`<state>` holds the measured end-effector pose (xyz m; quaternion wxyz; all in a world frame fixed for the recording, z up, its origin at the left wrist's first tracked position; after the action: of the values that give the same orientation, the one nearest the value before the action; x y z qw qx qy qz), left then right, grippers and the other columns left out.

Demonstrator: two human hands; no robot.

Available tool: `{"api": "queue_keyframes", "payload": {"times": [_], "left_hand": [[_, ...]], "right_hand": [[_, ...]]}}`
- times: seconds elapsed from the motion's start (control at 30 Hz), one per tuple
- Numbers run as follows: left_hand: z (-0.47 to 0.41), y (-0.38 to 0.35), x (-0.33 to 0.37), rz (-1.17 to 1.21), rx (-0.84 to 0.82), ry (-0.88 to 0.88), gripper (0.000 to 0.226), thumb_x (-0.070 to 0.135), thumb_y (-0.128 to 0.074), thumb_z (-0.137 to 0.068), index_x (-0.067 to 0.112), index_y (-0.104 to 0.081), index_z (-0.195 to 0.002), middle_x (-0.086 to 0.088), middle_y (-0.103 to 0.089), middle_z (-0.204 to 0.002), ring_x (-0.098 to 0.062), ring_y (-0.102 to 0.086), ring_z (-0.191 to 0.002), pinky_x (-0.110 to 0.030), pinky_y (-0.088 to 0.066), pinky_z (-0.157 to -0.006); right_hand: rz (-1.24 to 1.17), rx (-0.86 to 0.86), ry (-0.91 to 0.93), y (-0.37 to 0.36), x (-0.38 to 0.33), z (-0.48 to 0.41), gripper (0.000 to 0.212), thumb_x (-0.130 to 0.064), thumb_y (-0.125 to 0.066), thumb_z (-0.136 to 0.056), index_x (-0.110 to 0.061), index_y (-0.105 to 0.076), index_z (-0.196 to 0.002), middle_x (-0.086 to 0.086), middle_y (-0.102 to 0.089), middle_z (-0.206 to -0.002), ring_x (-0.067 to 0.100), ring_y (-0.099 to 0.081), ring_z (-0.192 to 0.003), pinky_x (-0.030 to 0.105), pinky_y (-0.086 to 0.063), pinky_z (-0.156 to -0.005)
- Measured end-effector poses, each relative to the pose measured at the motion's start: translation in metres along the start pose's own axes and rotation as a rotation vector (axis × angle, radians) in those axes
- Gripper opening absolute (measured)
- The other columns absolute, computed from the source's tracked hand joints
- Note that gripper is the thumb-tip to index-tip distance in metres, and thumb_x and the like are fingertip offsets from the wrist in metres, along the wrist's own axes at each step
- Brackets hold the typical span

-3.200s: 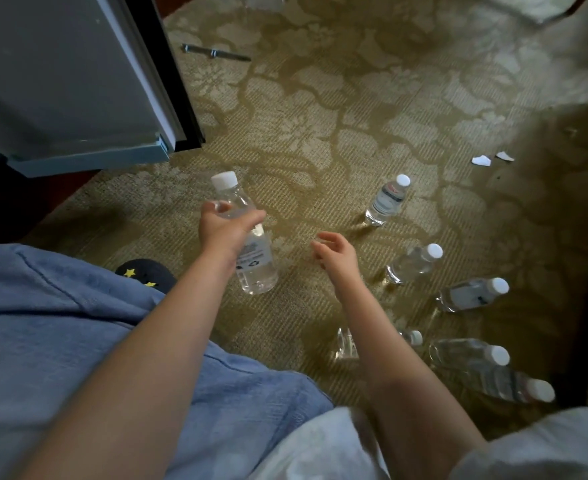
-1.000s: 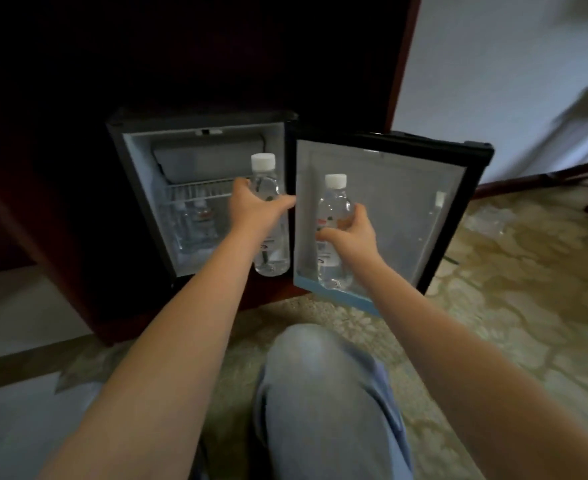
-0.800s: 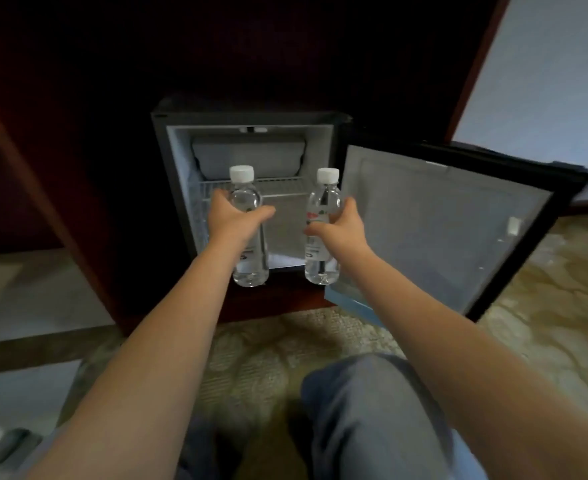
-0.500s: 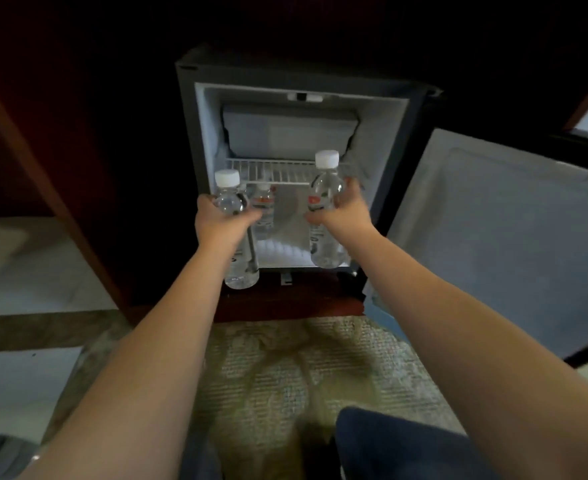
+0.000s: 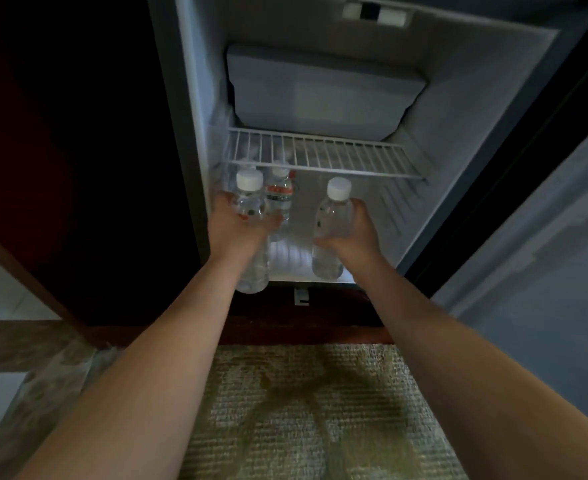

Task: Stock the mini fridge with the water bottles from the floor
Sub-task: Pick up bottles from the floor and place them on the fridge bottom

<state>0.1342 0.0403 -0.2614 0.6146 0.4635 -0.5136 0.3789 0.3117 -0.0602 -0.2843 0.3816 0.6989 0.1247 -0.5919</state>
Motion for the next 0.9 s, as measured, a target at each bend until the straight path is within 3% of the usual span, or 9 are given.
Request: {"api": "queue_keyframes", "payload": {"times": [0.07, 0.23, 0.4, 0.57, 0.7, 0.77, 0.9], "left_hand": [[-0.008, 0.001, -0.011, 0.012, 0.02, -0.001, 0.065, 0.018, -0.082, -0.067, 0.014, -0.047, -0.121, 0.001, -0.062, -0.11, -0.016, -0.062, -0.098, -0.027, -0.049, -0.078], [-0.024, -0.005, -0.026, -0.009, 0.011, -0.045, 0.058, 0.016, -0.082, -0.067, 0.018, -0.045, -0.111, 0.015, -0.057, -0.088, 0.004, -0.056, -0.077, -0.014, -0.045, -0.063], [-0.028, -0.011, -0.039, -0.042, 0.021, -0.083, 0.056, 0.018, -0.083, -0.066, 0.016, -0.045, -0.108, 0.003, -0.061, -0.1, -0.008, -0.061, -0.086, -0.018, -0.048, -0.069], [-0.028, -0.008, -0.043, -0.065, 0.017, -0.088, 0.056, 0.02, -0.082, -0.069, 0.017, -0.044, -0.109, 0.005, -0.059, -0.102, -0.007, -0.059, -0.086, -0.016, -0.046, -0.069], [-0.027, -0.007, -0.044, -0.052, 0.02, -0.076, 0.063, 0.019, -0.082, -0.069, 0.012, -0.045, -0.119, 0.003, -0.06, -0.103, -0.009, -0.06, -0.086, -0.017, -0.047, -0.067], [-0.027, -0.007, -0.043, -0.057, 0.024, -0.077, 0.062, 0.018, -0.082, -0.069, 0.013, -0.045, -0.118, 0.005, -0.059, -0.1, -0.005, -0.058, -0.082, -0.014, -0.045, -0.065], [-0.029, -0.007, -0.042, -0.043, 0.041, -0.071, 0.063, 0.018, -0.082, -0.068, 0.013, -0.045, -0.119, 0.004, -0.058, -0.102, -0.006, -0.058, -0.082, -0.013, -0.044, -0.064]], "right_hand": [[0.021, 0.001, -0.005, -0.009, 0.009, -0.013, 0.087, -0.003, -0.083, -0.066, -0.014, -0.038, -0.14, 0.006, -0.046, -0.139, 0.022, -0.046, -0.126, 0.039, -0.044, -0.102], [-0.066, 0.046, -0.007, -0.035, 0.028, -0.037, 0.077, -0.001, -0.083, -0.061, -0.015, -0.048, -0.129, 0.007, -0.054, -0.126, 0.023, -0.055, -0.115, 0.041, -0.051, -0.092], [-0.118, 0.018, 0.03, -0.055, 0.038, -0.04, 0.071, -0.002, -0.082, -0.065, -0.02, -0.048, -0.125, -0.005, -0.058, -0.116, 0.015, -0.056, -0.108, 0.028, -0.045, -0.083], [-0.138, 0.013, 0.0, -0.055, 0.054, -0.038, 0.068, -0.009, -0.081, -0.068, -0.019, -0.048, -0.126, -0.003, -0.06, -0.118, 0.019, -0.059, -0.111, 0.038, -0.051, -0.091], [-0.137, 0.026, -0.004, -0.056, 0.07, -0.023, 0.079, -0.018, -0.084, -0.068, -0.018, -0.043, -0.136, -0.005, -0.053, -0.133, 0.013, -0.051, -0.121, 0.035, -0.045, -0.1], [-0.051, 0.089, -0.046, -0.059, 0.088, -0.01, 0.084, -0.029, -0.084, -0.068, -0.015, -0.041, -0.138, -0.001, -0.049, -0.137, 0.018, -0.047, -0.125, 0.04, -0.042, -0.103], [0.163, 0.137, -0.074, -0.066, 0.1, -0.005, 0.08, -0.045, -0.079, -0.069, -0.018, -0.041, -0.133, 0.002, -0.05, -0.128, 0.021, -0.049, -0.119, 0.041, -0.047, -0.092]]}}
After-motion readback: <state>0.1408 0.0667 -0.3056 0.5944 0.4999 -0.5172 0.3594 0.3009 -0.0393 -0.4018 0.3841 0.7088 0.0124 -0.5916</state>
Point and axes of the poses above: each hand's wrist, its own z-axis away from the middle knuckle, its own y-axis out of the back of the hand, x = y × z, the point moved 6 cm from there along -z, towards the middle knuckle
